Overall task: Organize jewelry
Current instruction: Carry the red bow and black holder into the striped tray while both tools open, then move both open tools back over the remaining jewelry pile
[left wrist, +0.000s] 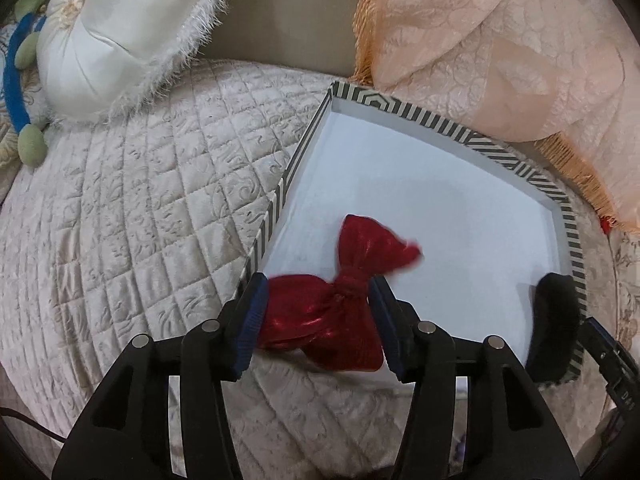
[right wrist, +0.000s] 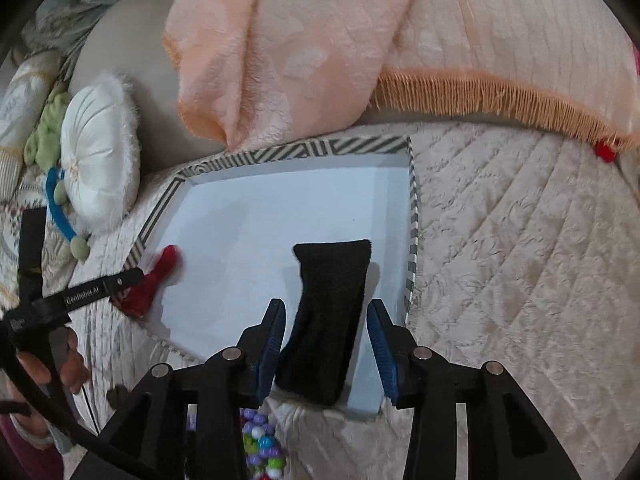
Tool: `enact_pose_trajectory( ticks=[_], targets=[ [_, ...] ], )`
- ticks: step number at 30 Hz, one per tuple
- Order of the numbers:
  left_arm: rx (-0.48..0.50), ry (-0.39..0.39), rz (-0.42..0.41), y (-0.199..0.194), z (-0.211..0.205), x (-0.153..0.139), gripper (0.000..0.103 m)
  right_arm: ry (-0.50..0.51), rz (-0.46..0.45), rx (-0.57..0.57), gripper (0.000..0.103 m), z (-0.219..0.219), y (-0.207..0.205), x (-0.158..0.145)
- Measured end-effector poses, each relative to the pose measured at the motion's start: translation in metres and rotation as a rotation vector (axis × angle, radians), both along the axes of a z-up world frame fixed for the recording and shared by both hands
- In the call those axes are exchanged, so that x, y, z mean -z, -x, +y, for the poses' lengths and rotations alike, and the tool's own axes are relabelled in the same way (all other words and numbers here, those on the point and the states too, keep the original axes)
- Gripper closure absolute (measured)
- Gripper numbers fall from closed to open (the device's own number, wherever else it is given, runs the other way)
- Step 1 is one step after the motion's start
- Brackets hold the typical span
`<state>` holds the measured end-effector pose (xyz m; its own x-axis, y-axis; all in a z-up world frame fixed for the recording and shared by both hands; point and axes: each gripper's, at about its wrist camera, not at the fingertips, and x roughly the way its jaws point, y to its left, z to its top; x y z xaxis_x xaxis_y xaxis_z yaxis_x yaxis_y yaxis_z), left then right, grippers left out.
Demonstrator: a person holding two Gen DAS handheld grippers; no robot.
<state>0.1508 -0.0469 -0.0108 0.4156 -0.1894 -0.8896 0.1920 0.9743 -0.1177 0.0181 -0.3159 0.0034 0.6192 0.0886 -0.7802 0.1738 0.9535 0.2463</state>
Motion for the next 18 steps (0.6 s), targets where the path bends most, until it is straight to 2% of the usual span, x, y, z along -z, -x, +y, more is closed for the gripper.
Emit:
enact_pose_trajectory(
  ticks=[7,18],
  targets=[
    [-0.004,-0.047,-0.08,0.043,0.012,-0.031,0.051,0.029,-0.048,-0.027,0.063,0.023,0.028,-0.023],
    [-0.009,-0.061,-0.188,0.11,0.027,-0.067,0.051,0.04,-0.115,-0.081,0.063,0.062,0.08,-0.045]
  ],
)
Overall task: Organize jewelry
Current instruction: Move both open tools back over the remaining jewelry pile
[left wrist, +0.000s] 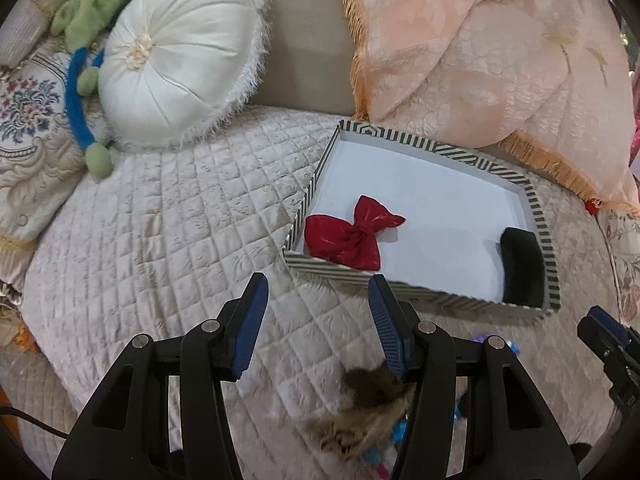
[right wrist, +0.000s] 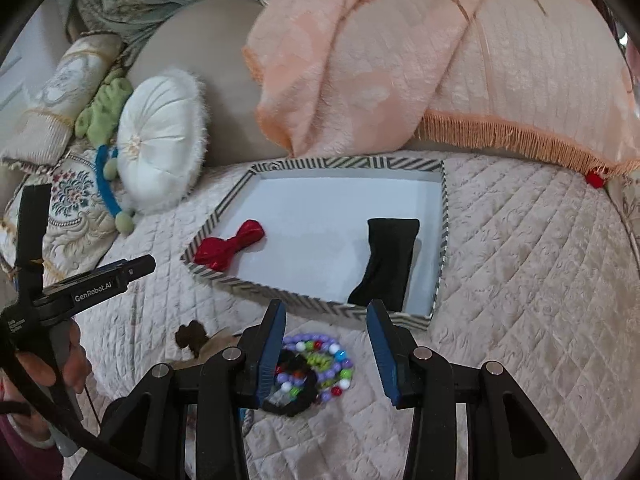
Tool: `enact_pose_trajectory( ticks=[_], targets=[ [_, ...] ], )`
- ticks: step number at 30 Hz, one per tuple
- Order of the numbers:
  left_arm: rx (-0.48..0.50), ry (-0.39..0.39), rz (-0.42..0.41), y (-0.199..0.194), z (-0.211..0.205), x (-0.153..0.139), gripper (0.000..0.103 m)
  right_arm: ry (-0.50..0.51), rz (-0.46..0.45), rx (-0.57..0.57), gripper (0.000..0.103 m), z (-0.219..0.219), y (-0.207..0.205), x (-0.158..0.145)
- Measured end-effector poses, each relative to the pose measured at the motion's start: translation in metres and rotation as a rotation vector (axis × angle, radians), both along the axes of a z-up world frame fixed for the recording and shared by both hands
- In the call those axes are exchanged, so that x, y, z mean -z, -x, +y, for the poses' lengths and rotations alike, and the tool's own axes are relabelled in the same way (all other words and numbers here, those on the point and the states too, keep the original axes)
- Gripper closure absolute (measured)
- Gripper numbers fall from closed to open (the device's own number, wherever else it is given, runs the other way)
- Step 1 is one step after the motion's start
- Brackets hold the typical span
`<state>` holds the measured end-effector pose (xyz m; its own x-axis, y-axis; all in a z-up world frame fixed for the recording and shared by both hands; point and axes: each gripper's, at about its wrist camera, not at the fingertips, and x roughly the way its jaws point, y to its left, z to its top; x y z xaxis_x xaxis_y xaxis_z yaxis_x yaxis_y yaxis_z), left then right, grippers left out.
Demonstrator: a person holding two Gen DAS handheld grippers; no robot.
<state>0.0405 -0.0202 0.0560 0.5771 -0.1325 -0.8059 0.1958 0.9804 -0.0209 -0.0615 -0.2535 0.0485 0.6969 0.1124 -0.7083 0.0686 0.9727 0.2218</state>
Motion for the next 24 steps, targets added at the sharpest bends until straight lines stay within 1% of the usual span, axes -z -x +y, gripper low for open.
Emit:
enact_pose_trajectory(
  ticks=[4,7,11,13,21,24],
  targets=[
    [0.002,-0.012,-0.032,0.025,0.002,-0.006,0.051,-0.02,0.003,-0.024,0.063,0.011,0.015,-0.003],
    [0.005,-0.019,-0.049,0.043,0.003,-0.009,0.051,-0.012,0.002,-0.032,0.063,0.019,0.026,-0.005],
    [0.006,-0.013,-0.057,0.063,0.004,-0.01,0.051,-0.016,0.002,-0.037,0.062,0.027,0.037,-0.009],
    [0.007,-0.009,-0.059,0.073,0.005,-0.011,0.051,0.001,0.002,-0.044,0.062,0.032,0.042,-0.011],
    [0.009,-0.008,-0.067,0.095,0.007,-0.013,0.051,0.002,0.01,-0.056,0.062,0.042,0.056,-0.012],
    [0.021,-0.006,-0.055,0.1,0.009,-0.012,0.051,0.0,0.017,-0.053,0.062,0.041,0.059,-0.01]
  ],
)
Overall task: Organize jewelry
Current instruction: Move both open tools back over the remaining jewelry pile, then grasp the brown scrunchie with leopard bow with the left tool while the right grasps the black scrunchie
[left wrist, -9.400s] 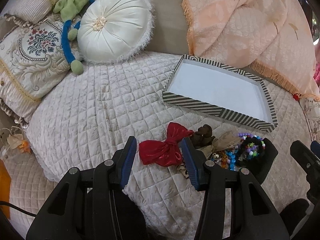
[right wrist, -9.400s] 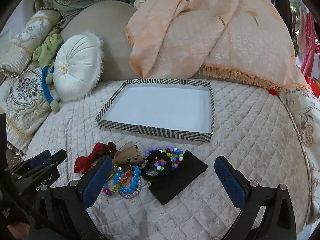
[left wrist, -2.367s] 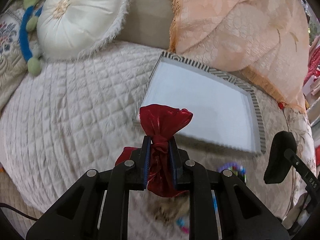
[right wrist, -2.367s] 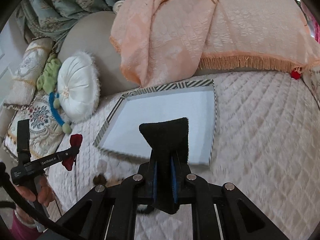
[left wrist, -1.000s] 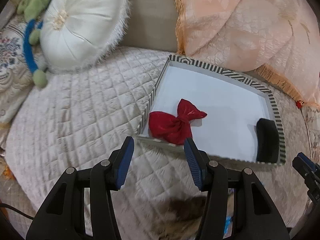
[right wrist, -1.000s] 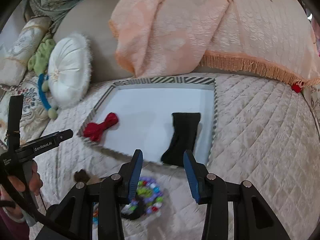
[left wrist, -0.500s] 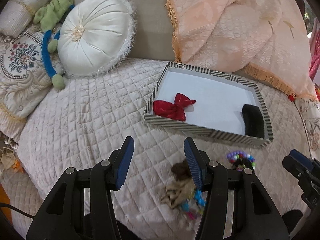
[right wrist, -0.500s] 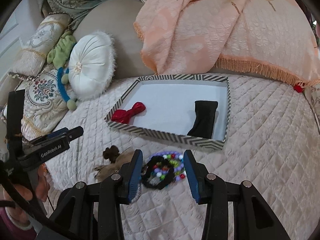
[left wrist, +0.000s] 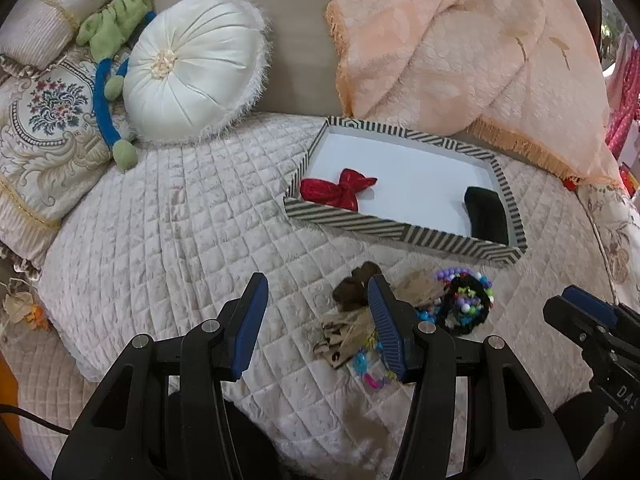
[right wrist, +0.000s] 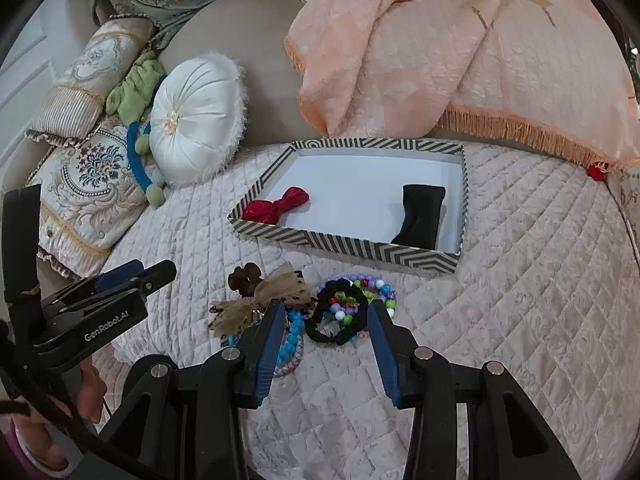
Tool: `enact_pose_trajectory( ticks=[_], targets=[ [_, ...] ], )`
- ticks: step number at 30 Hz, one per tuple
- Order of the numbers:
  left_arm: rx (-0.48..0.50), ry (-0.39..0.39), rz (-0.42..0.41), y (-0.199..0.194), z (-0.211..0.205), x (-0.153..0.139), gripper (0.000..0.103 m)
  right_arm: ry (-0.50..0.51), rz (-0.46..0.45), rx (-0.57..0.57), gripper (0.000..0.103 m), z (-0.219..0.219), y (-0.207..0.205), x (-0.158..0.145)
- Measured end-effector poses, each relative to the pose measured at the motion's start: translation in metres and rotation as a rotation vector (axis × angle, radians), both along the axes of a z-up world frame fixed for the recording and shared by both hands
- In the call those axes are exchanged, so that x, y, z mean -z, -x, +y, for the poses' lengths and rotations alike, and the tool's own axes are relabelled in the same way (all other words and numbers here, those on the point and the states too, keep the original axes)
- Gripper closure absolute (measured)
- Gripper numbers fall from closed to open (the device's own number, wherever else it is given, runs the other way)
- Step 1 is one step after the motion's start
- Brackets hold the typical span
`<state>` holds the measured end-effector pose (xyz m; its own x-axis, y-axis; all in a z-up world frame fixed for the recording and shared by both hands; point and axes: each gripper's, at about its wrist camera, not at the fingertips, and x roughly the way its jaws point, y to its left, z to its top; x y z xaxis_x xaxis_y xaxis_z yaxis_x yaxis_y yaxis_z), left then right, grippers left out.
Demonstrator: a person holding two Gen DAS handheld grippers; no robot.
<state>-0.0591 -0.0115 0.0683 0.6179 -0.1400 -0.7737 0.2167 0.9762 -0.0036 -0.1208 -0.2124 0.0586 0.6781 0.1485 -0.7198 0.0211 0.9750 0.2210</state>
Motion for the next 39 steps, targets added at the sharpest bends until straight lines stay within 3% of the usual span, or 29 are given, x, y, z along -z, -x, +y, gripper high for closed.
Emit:
enact_pose_trajectory(
  ticks=[11,18,25,29,39],
  targets=[
    [0.026,0.096,0.136,-0.012,0.022,0.018,0.051,-0.015,0.061,0.029,0.062,-0.018,0.002,0.025],
    [0.094,0.102,0.208,-0.014,0.016,0.04,0.051,-0.04,0.105,0.022,0.062,-0.023,-0.006,0.047],
    [0.116,0.124,0.249,-0.024,0.01,0.054,0.051,-0.027,0.099,-0.011,0.063,-0.021,-0.021,0.057],
    [0.119,0.147,0.257,-0.032,0.008,0.058,0.042,-0.03,0.104,-0.032,0.067,-0.019,-0.039,0.063],
    [0.138,0.172,0.314,-0.065,-0.005,0.076,0.04,-0.051,0.123,-0.088,0.069,-0.019,-0.074,0.081]
  ],
)
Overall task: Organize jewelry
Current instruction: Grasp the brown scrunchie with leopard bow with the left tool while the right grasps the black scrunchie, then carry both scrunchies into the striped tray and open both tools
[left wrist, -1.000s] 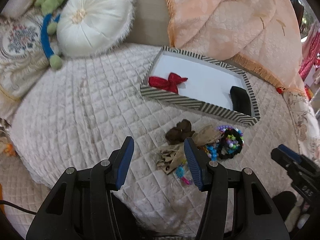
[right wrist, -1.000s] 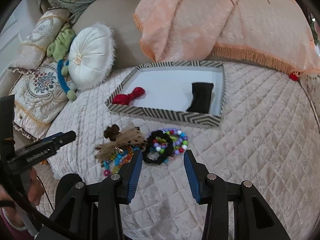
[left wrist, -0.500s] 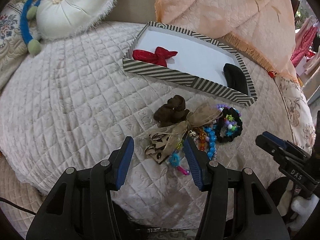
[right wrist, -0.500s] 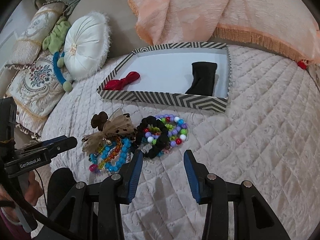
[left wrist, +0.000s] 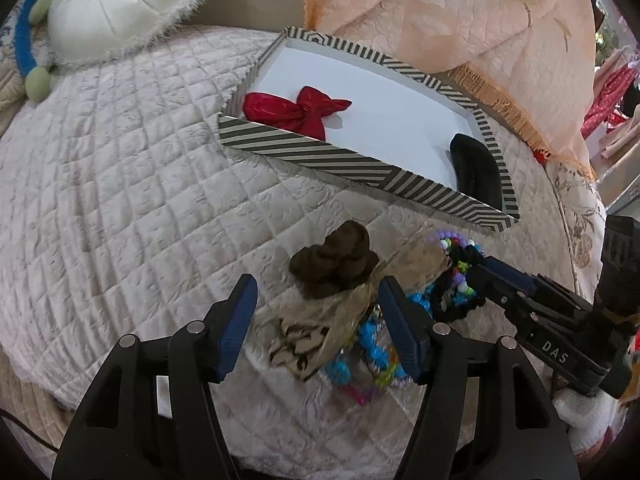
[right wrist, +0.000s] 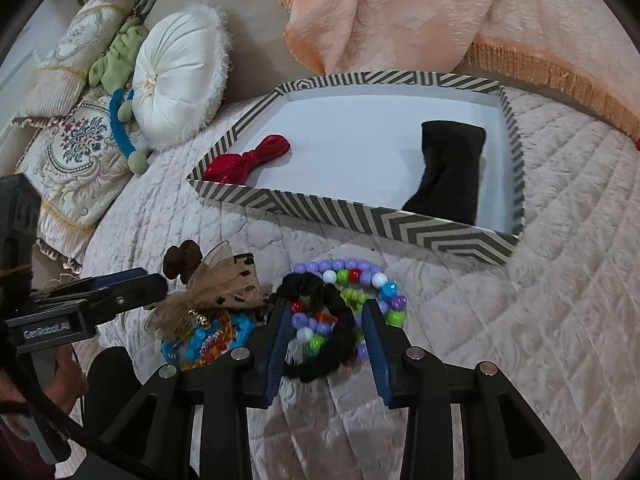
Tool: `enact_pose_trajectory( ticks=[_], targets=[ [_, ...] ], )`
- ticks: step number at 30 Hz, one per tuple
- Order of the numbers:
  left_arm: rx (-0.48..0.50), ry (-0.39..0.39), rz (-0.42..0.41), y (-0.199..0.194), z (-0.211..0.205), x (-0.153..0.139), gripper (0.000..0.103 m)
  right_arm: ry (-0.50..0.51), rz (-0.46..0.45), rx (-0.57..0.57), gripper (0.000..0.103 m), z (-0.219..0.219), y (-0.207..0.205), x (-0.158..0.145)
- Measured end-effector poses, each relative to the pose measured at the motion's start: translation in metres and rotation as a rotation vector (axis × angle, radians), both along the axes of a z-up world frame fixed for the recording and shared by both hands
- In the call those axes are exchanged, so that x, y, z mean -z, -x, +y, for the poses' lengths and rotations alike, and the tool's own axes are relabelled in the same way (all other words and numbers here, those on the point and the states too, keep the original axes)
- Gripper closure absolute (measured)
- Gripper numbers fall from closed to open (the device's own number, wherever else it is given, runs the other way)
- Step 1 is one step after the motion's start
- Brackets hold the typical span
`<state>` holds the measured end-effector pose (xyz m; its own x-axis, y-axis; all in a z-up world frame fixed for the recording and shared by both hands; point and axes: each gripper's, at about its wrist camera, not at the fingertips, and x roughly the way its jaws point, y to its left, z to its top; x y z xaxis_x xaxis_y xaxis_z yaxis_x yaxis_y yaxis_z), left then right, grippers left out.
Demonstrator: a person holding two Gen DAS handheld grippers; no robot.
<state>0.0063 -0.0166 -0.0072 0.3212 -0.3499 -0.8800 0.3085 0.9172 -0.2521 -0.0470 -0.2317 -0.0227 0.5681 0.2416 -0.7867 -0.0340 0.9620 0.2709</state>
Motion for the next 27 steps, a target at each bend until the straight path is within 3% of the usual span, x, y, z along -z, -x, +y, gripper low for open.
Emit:
enact_pose_trajectory(
  ticks=[4,7,11,27],
  targets=[
    [-0.006,0.029,0.028,-0.012,-0.006,0.011,0.042,-0.005,0.002,-0.011,0.088,-0.001,-0.004,0.005],
    [-0.001,0.047,0.046,-0.018,-0.009,0.016,0.081,-0.007,-0.005,-0.019,0.093,0.0,-0.001,0.003],
    [-0.006,0.062,0.027,-0.015,-0.005,0.01,0.094,-0.011,-0.028,-0.028,0.095,0.001,0.008,-0.005],
    [-0.029,0.152,-0.127,0.008,0.02,-0.073,0.095,-0.026,-0.178,-0.019,0.096,0.002,0.046,-0.081]
  ],
)
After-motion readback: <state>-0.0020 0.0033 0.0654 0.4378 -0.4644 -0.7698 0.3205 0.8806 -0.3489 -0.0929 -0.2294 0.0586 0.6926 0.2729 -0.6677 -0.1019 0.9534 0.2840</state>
